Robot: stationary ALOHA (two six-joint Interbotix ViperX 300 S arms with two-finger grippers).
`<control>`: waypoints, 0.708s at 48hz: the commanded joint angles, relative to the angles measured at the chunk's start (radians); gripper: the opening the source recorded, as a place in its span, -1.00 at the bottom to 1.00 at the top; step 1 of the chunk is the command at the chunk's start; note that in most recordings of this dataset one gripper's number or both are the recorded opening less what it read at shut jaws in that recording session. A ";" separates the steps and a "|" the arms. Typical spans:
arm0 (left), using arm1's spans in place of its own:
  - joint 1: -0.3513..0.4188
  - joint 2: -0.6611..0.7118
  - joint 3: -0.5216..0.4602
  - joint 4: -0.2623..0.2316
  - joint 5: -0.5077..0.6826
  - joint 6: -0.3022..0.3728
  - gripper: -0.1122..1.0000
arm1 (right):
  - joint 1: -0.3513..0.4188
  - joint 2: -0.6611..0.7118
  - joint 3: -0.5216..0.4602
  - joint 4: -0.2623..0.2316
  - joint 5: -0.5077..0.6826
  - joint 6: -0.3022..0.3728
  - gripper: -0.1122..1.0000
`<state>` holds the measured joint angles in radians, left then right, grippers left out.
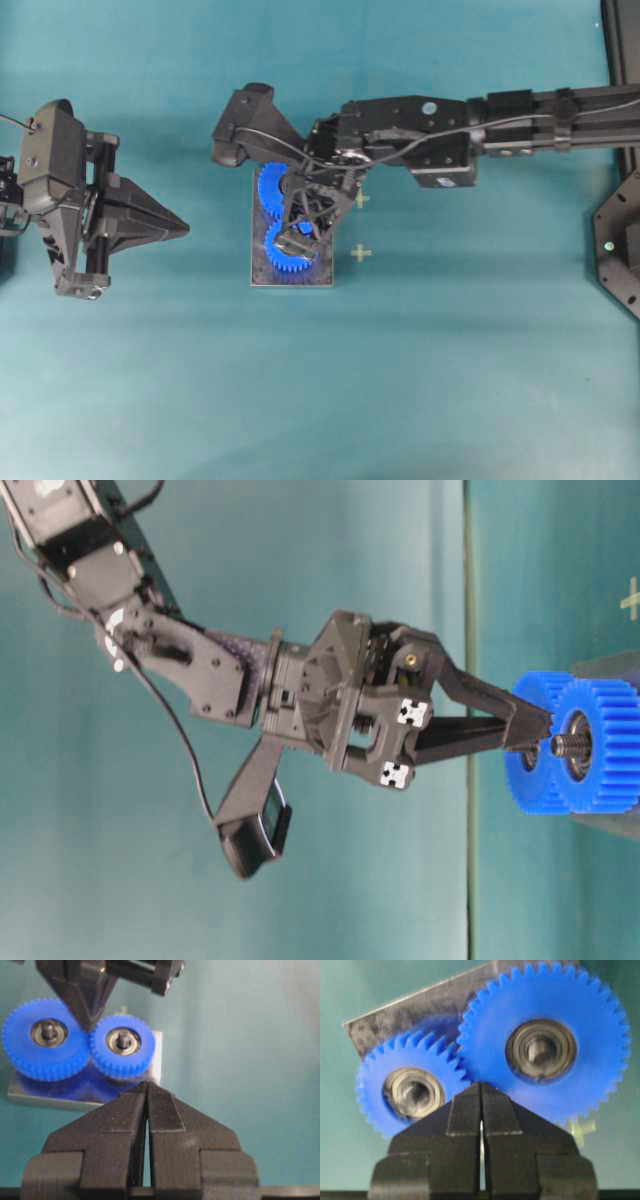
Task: Fit the small gear onto the shaft.
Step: 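Press the small gear down on the shaft with the right gripper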
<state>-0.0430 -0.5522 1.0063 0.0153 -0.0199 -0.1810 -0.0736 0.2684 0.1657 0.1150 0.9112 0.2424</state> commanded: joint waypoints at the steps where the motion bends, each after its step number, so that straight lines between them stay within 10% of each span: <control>1: 0.000 -0.005 -0.008 0.003 -0.009 0.002 -0.80 | 0.064 -0.055 0.037 0.021 0.006 0.025 -0.81; 34: 0.000 -0.002 -0.014 0.003 -0.011 0.002 -0.80 | 0.015 -0.104 0.017 0.014 -0.141 0.061 -0.81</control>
<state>-0.0430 -0.5507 1.0109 0.0153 -0.0199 -0.1810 -0.0522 0.1595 0.2255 0.1289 0.7900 0.3221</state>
